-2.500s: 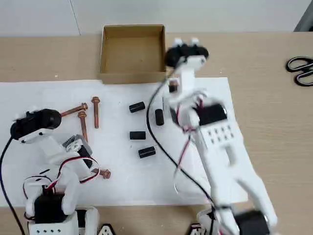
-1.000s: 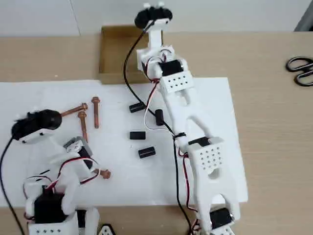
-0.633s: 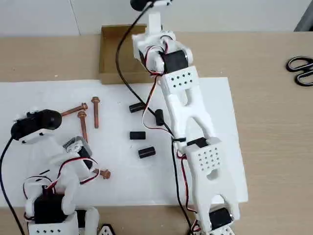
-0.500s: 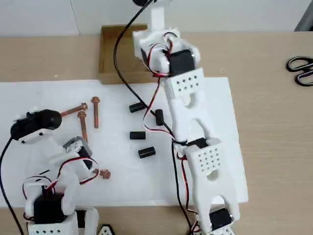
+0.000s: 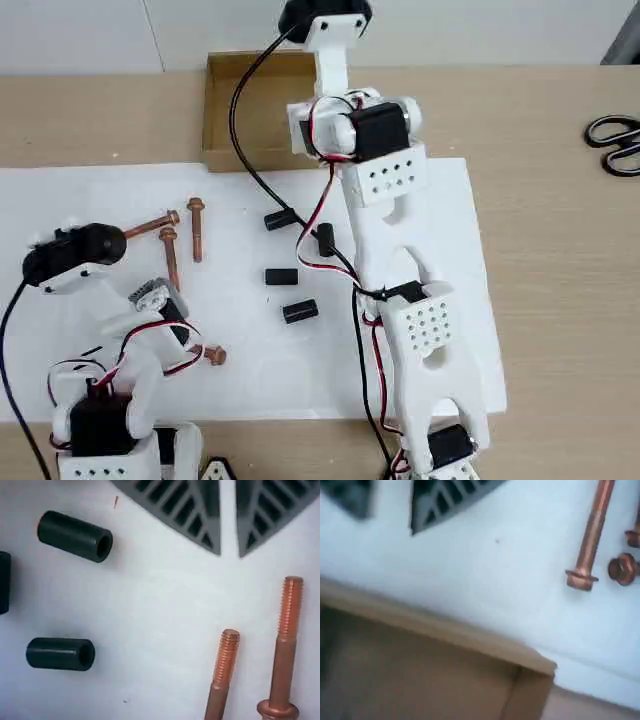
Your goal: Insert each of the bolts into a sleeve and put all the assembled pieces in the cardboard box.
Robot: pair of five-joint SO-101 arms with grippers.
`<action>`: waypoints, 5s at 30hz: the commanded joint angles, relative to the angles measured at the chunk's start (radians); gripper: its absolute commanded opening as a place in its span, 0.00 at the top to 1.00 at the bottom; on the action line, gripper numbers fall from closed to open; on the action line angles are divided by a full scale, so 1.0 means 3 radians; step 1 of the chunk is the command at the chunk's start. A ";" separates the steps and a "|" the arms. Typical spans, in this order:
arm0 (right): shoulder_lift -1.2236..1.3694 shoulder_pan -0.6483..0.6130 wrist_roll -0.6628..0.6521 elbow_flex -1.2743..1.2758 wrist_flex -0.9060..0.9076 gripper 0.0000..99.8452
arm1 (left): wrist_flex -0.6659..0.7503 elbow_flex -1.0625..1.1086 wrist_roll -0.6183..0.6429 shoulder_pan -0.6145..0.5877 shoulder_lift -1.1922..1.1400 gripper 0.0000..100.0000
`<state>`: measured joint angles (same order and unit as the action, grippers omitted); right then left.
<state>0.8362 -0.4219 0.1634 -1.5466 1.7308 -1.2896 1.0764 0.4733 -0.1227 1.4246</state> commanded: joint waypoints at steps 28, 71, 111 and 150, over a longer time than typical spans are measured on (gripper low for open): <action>-0.2591 -0.0222 -0.0593 0.4705 -0.0033 0.98 | 0.0072 0.0059 -0.0082 0.0010 -0.0010 0.99; -0.1118 -0.0279 0.0286 0.3601 -0.0790 0.81 | 0.0179 0.0182 -0.0159 0.0010 -0.0005 0.99; -0.0688 -0.0023 0.0148 0.3601 -0.1092 0.98 | 0.0184 0.0182 -0.0159 0.0010 0.0000 0.99; -0.1337 0.0611 -0.0107 0.3744 -0.0023 1.00 | -0.1545 -0.4539 -0.0736 0.0036 -0.4946 0.99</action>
<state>0.5033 -0.2470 0.1435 -0.4296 1.7047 -1.7208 -0.1711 0.3015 -0.1181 0.0253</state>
